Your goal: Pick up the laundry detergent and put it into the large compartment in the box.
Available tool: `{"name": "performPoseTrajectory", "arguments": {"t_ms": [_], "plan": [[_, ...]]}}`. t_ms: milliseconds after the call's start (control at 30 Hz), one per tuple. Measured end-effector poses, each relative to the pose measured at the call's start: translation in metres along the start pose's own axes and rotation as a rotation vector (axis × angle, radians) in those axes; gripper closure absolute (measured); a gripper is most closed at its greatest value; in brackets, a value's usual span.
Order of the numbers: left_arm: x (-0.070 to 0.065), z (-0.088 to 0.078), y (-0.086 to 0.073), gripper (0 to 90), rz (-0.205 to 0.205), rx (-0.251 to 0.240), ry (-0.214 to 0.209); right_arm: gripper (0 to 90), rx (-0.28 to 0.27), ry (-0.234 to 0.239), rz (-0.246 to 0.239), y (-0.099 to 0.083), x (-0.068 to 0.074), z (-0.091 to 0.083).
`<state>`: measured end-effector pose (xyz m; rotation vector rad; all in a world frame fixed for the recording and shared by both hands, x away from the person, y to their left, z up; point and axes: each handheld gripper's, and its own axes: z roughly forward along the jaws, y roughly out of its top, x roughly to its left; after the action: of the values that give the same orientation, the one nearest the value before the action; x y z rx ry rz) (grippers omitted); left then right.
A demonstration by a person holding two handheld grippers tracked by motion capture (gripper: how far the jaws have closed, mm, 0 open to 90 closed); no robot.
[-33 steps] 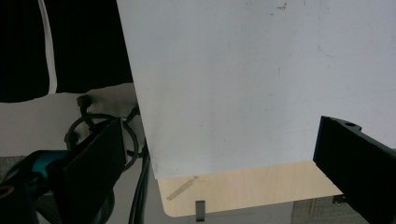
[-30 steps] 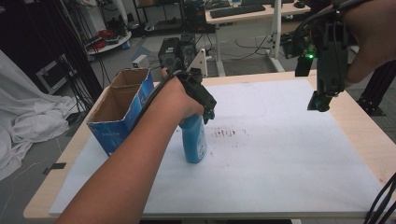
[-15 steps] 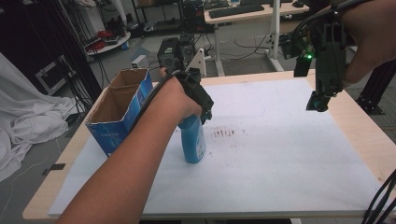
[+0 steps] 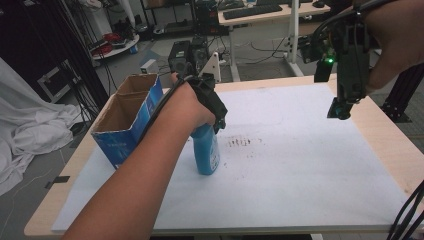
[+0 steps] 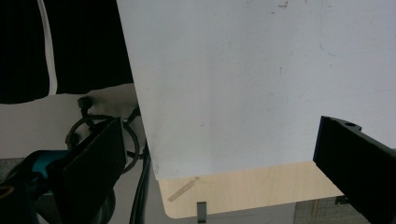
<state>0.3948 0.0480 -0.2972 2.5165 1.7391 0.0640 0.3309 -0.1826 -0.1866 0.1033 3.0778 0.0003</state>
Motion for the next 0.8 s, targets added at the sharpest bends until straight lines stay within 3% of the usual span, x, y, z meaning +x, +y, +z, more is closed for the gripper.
{"name": "performPoseTrajectory", "arguments": {"t_ms": [333,567,700,800], "plan": [[0.000,0.000,-0.001,35.9,-0.014,0.004,-0.012,1.8,0.000,0.002,0.000,0.000,-0.001,0.002],[0.001,0.000,0.000,36.9,-0.021,0.006,-0.016,1.8,0.003,0.004,0.003,0.000,-0.001,0.003],[0.003,-0.003,-0.002,37.2,0.005,0.018,-0.034,1.8,0.004,0.005,0.009,0.000,-0.001,0.003],[0.004,-0.010,-0.005,37.2,0.028,0.001,-0.052,1.8,0.001,0.008,0.008,0.001,-0.001,0.003]]}}
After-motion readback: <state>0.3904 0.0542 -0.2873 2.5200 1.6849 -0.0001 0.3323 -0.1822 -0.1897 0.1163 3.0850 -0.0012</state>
